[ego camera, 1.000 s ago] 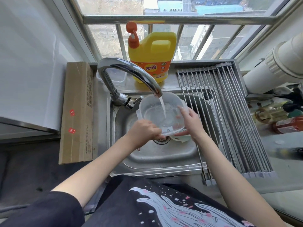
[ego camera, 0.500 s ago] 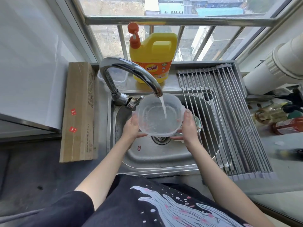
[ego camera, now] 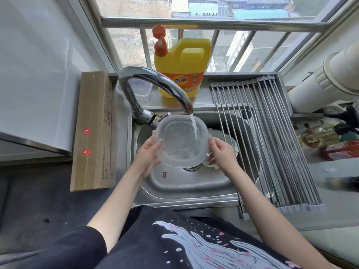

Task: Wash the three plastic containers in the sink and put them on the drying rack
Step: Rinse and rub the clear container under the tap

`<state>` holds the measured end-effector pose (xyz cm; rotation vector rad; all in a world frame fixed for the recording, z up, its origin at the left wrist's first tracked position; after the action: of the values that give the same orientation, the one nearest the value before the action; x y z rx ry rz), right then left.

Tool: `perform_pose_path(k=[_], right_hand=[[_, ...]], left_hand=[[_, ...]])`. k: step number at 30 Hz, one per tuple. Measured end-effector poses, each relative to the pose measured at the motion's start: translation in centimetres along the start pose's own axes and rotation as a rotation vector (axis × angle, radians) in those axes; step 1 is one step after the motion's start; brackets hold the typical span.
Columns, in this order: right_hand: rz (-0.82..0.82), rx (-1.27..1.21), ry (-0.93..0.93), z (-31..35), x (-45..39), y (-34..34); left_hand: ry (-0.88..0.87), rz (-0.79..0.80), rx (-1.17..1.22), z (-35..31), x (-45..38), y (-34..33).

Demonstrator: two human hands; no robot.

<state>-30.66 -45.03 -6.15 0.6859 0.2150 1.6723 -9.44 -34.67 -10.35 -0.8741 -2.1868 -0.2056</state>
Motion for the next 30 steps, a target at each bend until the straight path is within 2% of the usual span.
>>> perform_pose_path(k=[3, 6, 10, 13, 15, 18, 21, 25, 28, 30], right_hand=[[0.09, -0.173, -0.049, 0.5, 0.4, -0.2], [0.077, -0.242, -0.019, 1.5, 1.1, 0.4], [0.07, -0.105, 0.143, 3.9, 2.1, 0.8], [0.058, 0.031, 0.19, 5.2, 1.9, 0.7], [0.062, -0.038, 0.078, 4.9, 1.1, 1.0], [0.092, -0.215, -0.229, 2.0, 0.3, 1.5], [0.189, -0.157, -0.424, -1.9, 1.1, 1.1], [0.288, -0.099, -0.516, -5.3, 3.4, -0.7], [0.244, -0.209, -0.542, -6.5, 4.4, -2.0], [0.159, -0.305, -0.53, -6.7, 4.2, -2.1]], left_hand=[[-0.008, -0.081, -0.111, 0.8, -0.4, 0.2], [-0.111, -0.173, -0.501, 1.7, -1.1, -0.1], [-0.161, -0.113, -0.865, 2.4, -1.2, -1.8], [-0.129, -0.041, -0.928, 2.4, -1.2, -3.1], [-0.122, -0.006, -0.971, 1.7, -1.4, -3.7], [-0.16, -0.015, -1.07, -0.5, -1.9, -4.3], [-0.27, -0.07, -1.145, -3.6, -2.3, -5.1], [-0.535, -0.04, -1.216, -6.8, -1.2, -7.9], [-0.772, 0.002, -1.306, -8.0, 0.4, -10.2], [-0.898, -0.01, -1.324, -8.4, 1.2, -11.0]])
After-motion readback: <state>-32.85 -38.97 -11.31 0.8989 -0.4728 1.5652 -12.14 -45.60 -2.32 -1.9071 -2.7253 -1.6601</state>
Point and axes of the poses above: each hand's wrist, its own x-axis away from the middle knuckle, its own y-axis out of the back of the hand, z = x × y, the point moved 8 cm from there along -x, towards the middle knuckle, and after that the axes turned 15 degrees about -z, right-handed, at the moved point
